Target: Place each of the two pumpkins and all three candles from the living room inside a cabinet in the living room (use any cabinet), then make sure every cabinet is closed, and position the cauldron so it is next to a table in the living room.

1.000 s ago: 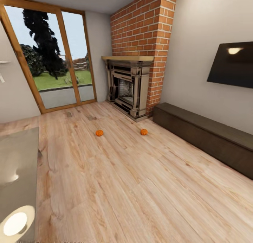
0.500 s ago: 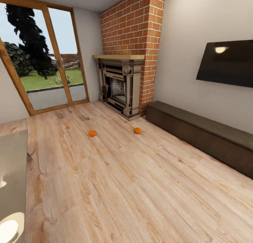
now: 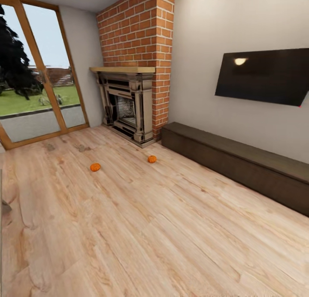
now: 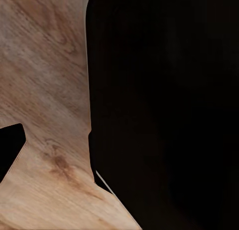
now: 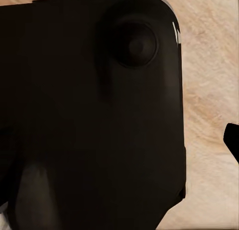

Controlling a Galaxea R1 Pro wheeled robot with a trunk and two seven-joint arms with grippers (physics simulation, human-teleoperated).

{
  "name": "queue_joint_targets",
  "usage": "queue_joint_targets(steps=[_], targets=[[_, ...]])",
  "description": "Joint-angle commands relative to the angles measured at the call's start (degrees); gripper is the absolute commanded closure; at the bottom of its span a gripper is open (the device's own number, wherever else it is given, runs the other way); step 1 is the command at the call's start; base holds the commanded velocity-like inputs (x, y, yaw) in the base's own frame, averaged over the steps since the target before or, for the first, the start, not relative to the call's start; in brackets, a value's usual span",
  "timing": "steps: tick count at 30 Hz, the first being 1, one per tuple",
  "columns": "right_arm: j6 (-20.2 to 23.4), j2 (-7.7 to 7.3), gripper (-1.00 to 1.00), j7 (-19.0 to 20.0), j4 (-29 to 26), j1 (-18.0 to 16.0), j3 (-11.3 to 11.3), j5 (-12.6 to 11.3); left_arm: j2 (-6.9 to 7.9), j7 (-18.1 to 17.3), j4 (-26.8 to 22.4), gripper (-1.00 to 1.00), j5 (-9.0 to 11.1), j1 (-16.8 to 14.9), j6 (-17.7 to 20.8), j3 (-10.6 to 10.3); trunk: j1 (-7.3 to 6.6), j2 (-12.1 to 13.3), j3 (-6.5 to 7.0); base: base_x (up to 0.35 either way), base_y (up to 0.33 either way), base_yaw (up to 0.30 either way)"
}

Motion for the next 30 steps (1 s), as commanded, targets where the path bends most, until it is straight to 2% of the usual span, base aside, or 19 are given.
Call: queue_joint_targets(steps=[1,30], targets=[[-0.28,-0.01,-1.0,0.32,0.07,-0.02,0.0,-0.6,0.01,-0.05,-0.1,-1.0,0.0,0.06,-0.08,-0.01,0.0,-0.02,-0.03,0.0,0.0,-0.281],[-0.32,-0.01,-1.0,0.32,0.1,-0.02,0.0,-0.6,0.01,-0.05,-0.1,-1.0,-0.01,0.08,-0.08,-0.01,0.0,-0.02,-0.03,0.0,0.0,-0.284]])
